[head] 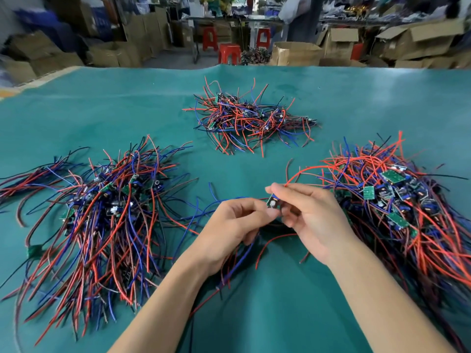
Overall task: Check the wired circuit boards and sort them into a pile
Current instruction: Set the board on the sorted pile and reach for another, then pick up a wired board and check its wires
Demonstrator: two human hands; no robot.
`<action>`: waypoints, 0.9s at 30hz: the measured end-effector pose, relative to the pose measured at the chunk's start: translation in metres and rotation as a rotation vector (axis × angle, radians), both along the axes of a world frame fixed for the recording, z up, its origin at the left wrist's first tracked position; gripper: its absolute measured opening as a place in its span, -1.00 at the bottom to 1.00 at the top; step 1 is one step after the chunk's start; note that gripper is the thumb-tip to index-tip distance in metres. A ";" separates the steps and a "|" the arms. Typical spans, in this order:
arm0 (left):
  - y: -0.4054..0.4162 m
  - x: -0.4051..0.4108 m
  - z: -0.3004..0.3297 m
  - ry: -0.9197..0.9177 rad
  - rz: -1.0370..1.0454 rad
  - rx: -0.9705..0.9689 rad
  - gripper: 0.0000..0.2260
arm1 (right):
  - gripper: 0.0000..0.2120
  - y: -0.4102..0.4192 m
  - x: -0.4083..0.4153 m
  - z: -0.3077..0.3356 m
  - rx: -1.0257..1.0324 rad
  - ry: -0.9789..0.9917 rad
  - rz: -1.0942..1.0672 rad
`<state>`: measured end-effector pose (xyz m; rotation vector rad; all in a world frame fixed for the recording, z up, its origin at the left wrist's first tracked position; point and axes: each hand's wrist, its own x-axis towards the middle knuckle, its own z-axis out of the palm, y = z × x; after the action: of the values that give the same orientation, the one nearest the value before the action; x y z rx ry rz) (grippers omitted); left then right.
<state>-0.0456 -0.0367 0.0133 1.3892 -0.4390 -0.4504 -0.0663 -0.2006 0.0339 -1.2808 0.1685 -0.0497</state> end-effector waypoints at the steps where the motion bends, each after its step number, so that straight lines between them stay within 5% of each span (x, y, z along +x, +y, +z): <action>1: 0.000 0.000 0.000 -0.025 0.019 0.024 -0.81 | -0.78 0.000 0.000 -0.001 0.004 0.004 -0.006; 6: 0.001 -0.002 0.000 -0.058 0.013 0.052 -0.77 | -0.79 -0.002 0.001 -0.003 -0.084 -0.037 -0.098; 12: 0.000 -0.003 0.001 -0.069 -0.054 0.061 -0.75 | -0.72 -0.020 0.013 -0.013 -0.381 -0.195 -0.574; 16: -0.001 -0.002 0.000 -0.069 -0.016 0.060 -0.75 | -0.74 -0.037 0.021 -0.007 -0.260 -0.211 -0.762; 18: -0.003 -0.001 -0.001 -0.049 0.067 0.025 -0.76 | -0.78 -0.038 0.018 -0.005 -0.263 -0.150 -0.650; 22: -0.003 0.000 -0.001 0.022 0.095 -0.087 -0.77 | -0.78 -0.003 0.002 -0.006 -0.393 -0.086 0.013; 27: -0.004 -0.002 0.001 -0.020 0.045 -0.029 -0.75 | -0.96 0.011 -0.003 -0.004 -0.304 -0.206 0.038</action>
<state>-0.0471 -0.0403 0.0145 1.3737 -0.4285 -0.3926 -0.0689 -0.1897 0.0298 -1.5712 -0.0436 -0.1797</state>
